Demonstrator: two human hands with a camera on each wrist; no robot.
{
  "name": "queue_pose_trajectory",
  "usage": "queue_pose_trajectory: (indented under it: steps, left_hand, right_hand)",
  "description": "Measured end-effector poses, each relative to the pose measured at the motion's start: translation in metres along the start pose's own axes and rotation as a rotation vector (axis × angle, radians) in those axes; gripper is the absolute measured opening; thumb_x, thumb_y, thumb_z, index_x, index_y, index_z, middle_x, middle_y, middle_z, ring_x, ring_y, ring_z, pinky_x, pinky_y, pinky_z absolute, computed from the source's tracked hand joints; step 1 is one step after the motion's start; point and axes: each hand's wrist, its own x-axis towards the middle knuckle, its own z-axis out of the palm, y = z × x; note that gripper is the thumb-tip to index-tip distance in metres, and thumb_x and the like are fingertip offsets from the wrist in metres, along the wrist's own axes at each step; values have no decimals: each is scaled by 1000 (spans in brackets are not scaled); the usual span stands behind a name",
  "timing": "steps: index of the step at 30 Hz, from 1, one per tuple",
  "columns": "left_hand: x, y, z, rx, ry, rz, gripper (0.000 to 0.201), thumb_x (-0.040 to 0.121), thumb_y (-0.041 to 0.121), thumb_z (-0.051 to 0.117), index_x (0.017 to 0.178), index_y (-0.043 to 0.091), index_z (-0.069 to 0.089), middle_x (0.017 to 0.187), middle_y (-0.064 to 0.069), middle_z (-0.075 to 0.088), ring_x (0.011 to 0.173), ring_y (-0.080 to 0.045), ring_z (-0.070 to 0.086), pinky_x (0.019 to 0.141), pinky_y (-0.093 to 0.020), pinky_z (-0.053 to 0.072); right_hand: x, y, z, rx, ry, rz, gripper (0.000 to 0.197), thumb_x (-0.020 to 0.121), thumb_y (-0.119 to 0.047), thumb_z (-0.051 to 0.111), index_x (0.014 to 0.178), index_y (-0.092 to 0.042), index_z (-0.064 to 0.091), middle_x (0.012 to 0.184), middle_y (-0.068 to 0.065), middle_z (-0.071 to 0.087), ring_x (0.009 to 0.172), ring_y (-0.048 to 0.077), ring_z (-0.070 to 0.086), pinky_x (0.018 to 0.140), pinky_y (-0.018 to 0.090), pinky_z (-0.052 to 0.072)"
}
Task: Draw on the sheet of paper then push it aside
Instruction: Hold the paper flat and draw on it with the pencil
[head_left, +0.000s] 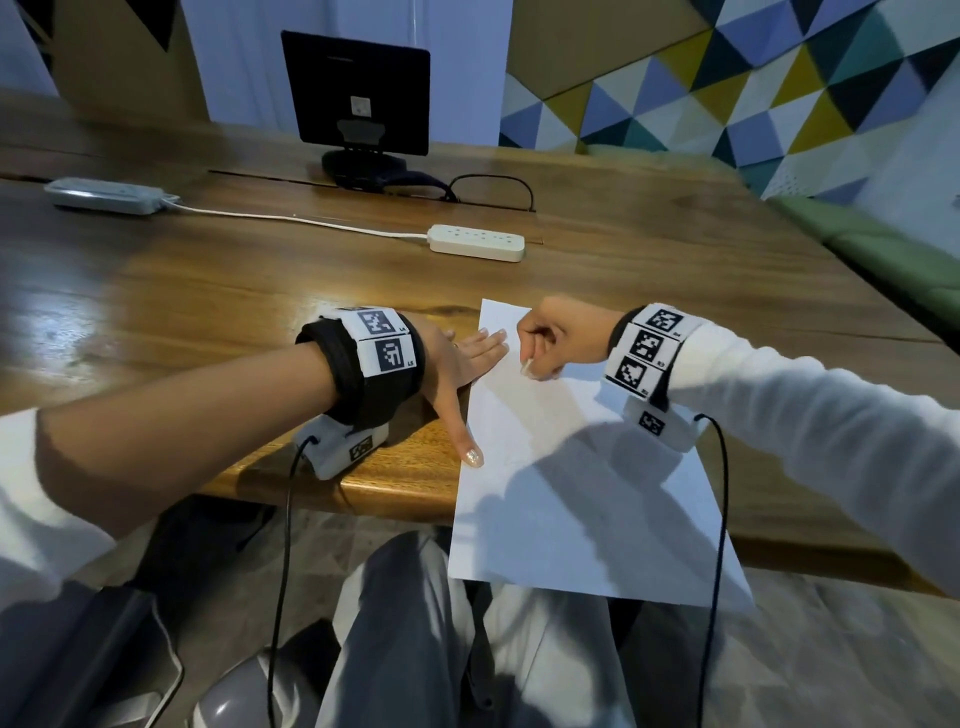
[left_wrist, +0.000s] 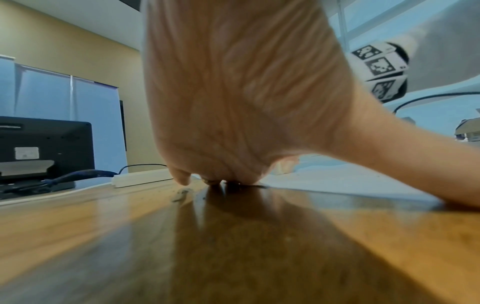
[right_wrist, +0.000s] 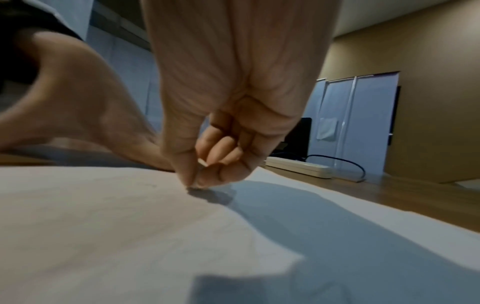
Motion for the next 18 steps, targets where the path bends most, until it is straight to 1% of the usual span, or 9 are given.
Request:
queue_pose_trajectory:
  steps: [2, 5, 6, 7, 9, 11, 13, 15, 18]
  left_hand:
    - [-1, 1, -1, -3, 1, -2, 138, 65, 70, 67, 143, 16, -33, 148, 0, -40, 140, -17, -31, 118, -48, -9]
    - [1, -1, -1, -4, 0, -1, 140, 64, 70, 68, 143, 15, -33, 148, 0, -41, 139, -16, -32, 118, -48, -9]
    - [2, -1, -1, 0, -2, -1, 140, 64, 70, 68, 143, 15, -34, 148, 0, -42, 139, -16, -32, 118, -48, -9]
    - [2, -1, -1, 6, -5, -2, 140, 64, 70, 68, 143, 15, -34, 148, 0, -42, 139, -17, -32, 118, -48, -9]
    - [3, 0, -1, 19, -13, -10, 139, 64, 71, 67, 143, 15, -34, 148, 0, -42, 140, -18, -31, 118, -48, -8]
    - [4, 3, -4, 21, -22, -19, 137, 66, 71, 65, 143, 14, -33, 148, -1, -40, 141, -19, -30, 118, -49, -6]
    - [8, 5, -8, 2, -10, -20, 128, 73, 71, 58, 145, 11, -29, 151, -4, -36, 143, -21, -26, 119, -48, -4]
    - [14, 11, -13, -16, 10, -16, 120, 78, 70, 51, 146, 8, -26, 153, -8, -31, 144, -23, -22, 119, -48, -2]
    - [21, 18, -21, -44, -1, -46, 122, 77, 67, 57, 146, 10, -27, 153, -8, -31, 144, -24, -21, 119, -47, -3]
  right_hand:
    - [-1, -2, 2, -11, 23, -3, 7, 75, 5, 69, 75, 3, 61, 63, 14, 65, 50, 12, 60, 55, 23, 50]
    - [-12, -4, 7, 52, -145, -20, 11, 75, 5, 70, 73, -2, 63, 60, 10, 65, 48, 11, 59, 54, 21, 51]
    - [-14, -4, 6, 73, -175, -27, 11, 76, 4, 71, 73, -3, 63, 60, 9, 65, 48, 10, 59, 54, 21, 51]
    - [-14, -2, 5, 72, -167, -28, 12, 76, 3, 72, 72, -3, 63, 59, 8, 65, 47, 10, 59, 54, 22, 51]
    - [-8, 2, 1, 21, -69, -21, 11, 75, 2, 73, 73, -2, 63, 59, 8, 65, 46, 8, 58, 55, 25, 52]
    - [-4, 2, 0, -19, 11, -12, 10, 74, 3, 72, 73, 0, 63, 60, 8, 65, 47, 10, 59, 57, 27, 52]
    - [-3, 2, 1, -22, 15, -7, 11, 75, 4, 72, 73, 0, 62, 60, 8, 65, 49, 13, 61, 57, 28, 53]
    - [-4, 3, 2, -10, 14, 0, 15, 75, 3, 72, 70, -5, 61, 58, 4, 64, 46, 9, 61, 56, 26, 54]
    - [-6, 4, 4, 28, 26, 19, 20, 74, 6, 71, 67, -9, 60, 52, -4, 62, 43, 6, 59, 54, 24, 52]
